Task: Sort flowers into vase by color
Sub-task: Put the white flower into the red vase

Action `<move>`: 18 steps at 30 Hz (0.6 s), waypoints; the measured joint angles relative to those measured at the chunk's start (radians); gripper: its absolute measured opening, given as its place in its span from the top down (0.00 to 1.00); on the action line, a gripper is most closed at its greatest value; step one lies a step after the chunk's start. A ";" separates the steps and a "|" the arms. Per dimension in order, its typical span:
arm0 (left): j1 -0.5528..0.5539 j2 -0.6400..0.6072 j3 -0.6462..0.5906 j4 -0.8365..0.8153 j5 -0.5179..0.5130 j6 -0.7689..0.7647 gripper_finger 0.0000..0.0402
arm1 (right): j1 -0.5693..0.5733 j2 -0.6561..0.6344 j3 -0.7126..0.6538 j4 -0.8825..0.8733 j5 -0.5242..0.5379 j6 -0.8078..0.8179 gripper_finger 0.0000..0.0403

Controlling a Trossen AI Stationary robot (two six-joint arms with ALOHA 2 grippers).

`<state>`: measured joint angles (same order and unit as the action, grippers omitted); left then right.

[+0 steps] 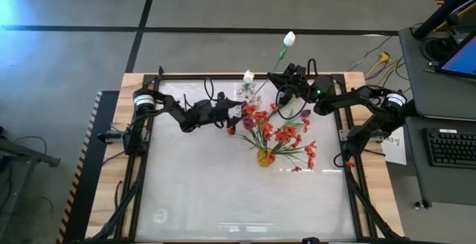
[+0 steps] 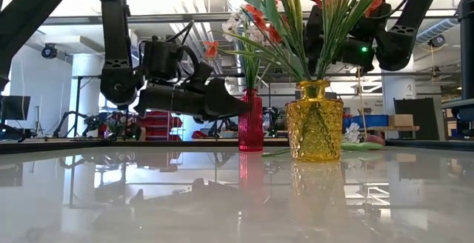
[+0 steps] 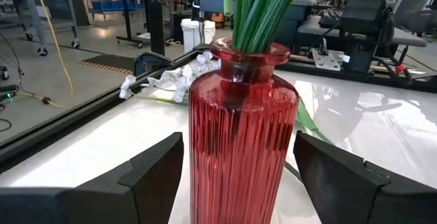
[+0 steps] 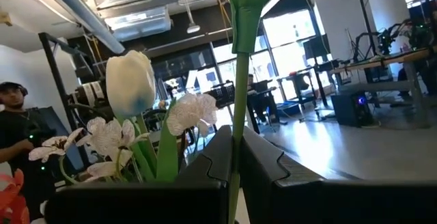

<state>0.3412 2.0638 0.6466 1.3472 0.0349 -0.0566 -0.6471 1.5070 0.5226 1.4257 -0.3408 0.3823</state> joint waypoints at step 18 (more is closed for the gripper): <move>0.000 0.068 0.067 -0.001 0.000 0.032 0.34 | 0.017 0.000 0.033 -0.064 -0.001 -0.046 0.97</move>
<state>0.3412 2.1316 0.7138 1.3462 0.0349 -0.0244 -0.6302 1.5074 0.5560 1.3617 -0.3416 0.3366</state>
